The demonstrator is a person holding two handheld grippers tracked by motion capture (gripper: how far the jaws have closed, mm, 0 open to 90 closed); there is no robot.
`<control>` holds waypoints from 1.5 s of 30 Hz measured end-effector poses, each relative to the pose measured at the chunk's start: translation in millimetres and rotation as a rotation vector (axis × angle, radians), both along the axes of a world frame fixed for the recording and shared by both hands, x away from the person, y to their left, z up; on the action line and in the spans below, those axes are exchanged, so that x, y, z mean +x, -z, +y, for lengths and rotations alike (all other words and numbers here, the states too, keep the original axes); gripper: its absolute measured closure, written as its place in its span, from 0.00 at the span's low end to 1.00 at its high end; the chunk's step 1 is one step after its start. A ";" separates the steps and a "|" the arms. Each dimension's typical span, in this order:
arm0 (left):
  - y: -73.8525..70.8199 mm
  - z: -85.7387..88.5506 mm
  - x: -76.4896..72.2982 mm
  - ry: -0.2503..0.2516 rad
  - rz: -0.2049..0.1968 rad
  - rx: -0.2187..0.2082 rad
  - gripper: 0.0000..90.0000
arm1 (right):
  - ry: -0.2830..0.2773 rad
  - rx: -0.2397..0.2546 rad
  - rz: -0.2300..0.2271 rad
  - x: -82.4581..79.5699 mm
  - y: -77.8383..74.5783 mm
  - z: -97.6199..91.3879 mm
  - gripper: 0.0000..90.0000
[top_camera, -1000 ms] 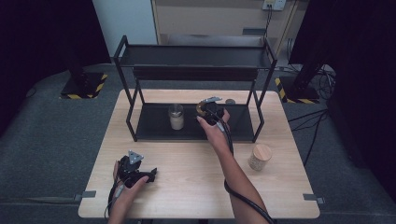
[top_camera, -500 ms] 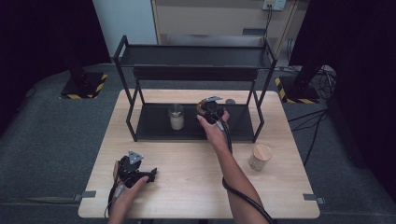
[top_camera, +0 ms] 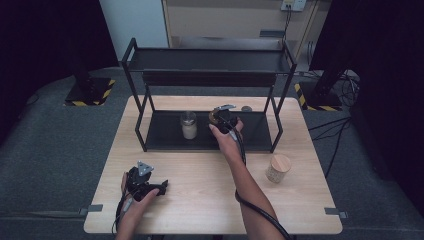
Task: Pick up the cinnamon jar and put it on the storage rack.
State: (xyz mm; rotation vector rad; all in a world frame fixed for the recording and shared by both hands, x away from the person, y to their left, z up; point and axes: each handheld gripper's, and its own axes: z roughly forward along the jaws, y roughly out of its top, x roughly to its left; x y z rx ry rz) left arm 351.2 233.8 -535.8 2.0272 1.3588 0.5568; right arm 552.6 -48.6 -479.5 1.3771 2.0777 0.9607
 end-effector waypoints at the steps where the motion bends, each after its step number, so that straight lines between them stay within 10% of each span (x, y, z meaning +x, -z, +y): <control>1: 0.0 0.0 0.0 0.000 0.000 0.000 0.00 | 0.000 -0.003 -0.001 0.1 0.4 0.2 0.28; 45: 0.0 0.0 0.0 0.000 0.000 0.001 0.00 | 0.001 0.023 -0.059 -1.2 15.2 2.9 0.28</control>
